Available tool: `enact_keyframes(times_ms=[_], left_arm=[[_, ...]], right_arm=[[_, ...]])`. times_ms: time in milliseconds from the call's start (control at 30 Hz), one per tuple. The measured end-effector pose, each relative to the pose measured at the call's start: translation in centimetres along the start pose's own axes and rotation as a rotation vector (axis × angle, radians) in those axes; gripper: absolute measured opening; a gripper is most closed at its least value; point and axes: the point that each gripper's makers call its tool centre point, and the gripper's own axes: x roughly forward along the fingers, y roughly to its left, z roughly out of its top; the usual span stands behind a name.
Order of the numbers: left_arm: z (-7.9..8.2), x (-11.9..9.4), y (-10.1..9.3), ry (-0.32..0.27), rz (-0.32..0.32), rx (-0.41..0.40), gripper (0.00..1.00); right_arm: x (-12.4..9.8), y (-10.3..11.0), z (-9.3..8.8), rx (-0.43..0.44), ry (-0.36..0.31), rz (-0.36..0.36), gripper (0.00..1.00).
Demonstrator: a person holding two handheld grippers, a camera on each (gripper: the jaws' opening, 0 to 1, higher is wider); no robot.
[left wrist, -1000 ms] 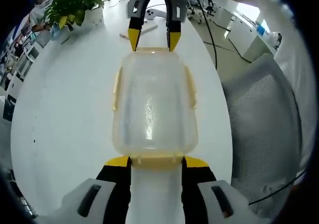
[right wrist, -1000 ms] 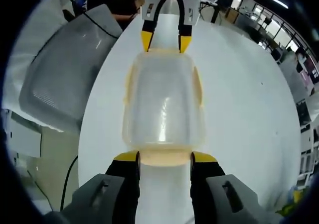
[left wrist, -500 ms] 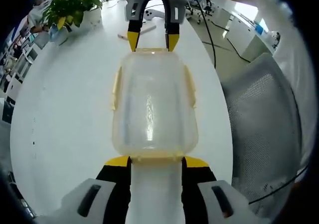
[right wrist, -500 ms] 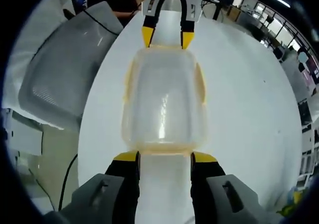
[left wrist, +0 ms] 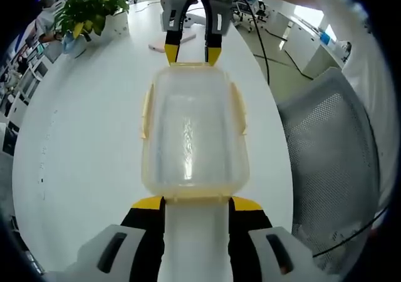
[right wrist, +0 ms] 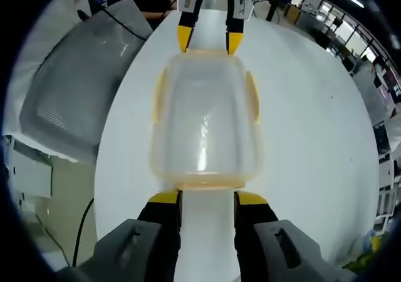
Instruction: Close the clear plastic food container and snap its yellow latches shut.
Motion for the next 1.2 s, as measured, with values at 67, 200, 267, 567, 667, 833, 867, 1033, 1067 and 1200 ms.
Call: enact_keyframes(times_ms=[67, 200, 267, 567, 667, 833, 867, 1033, 1067, 1200], left_arm=[[-0.3, 0.2, 0.0, 0.009, 0.0, -0.004, 0.35], [-0.9, 0.5, -0.2, 0.019, -0.003, -0.01, 0.35], [-1.4, 0.6, -0.2, 0.019, -0.007, -0.037, 0.35], [-2.0, -2.6, 0.4, -0.175, 0.064, -0.36, 0.44], [-1.9, -3.6, 0.5, -0.241, 0.085, -0.445, 0.44], [-1.3, -3.8, 0.6, -0.368, 0.079, -0.642, 0.43], [-1.1, -3.8, 0.6, -0.392, 0.077, -0.692, 0.43], [0.6, -3.6, 0.3, -0.463, 0.053, -0.777, 0.43], [1.2, -3.5, 0.1, -0.483, 0.038, -0.819, 0.42], [1.6, -2.8, -0.2, -0.51, -0.031, -0.984, 0.42]], right_arm=[[-0.1, 0.0, -0.1, 0.016, -0.008, 0.006, 0.34], [-0.2, -0.1, -0.1, 0.024, -0.009, -0.002, 0.37], [-0.2, 0.0, -0.4, 0.038, -0.004, 0.004, 0.37], [-2.2, -2.2, -3.1, 0.265, -0.014, -0.155, 0.36], [-3.5, -2.5, -2.4, 0.337, -0.092, -0.192, 0.33], [-4.8, -3.0, -1.8, 0.376, -0.141, -0.295, 0.34], [-4.9, -3.1, -1.6, 0.396, -0.155, -0.312, 0.34], [-4.6, -2.6, 0.1, 0.521, -0.25, -0.32, 0.35], [-4.5, -2.4, 0.6, 0.551, -0.28, -0.313, 0.35], [-4.0, -1.7, 1.8, 0.724, -0.332, -0.243, 0.35]])
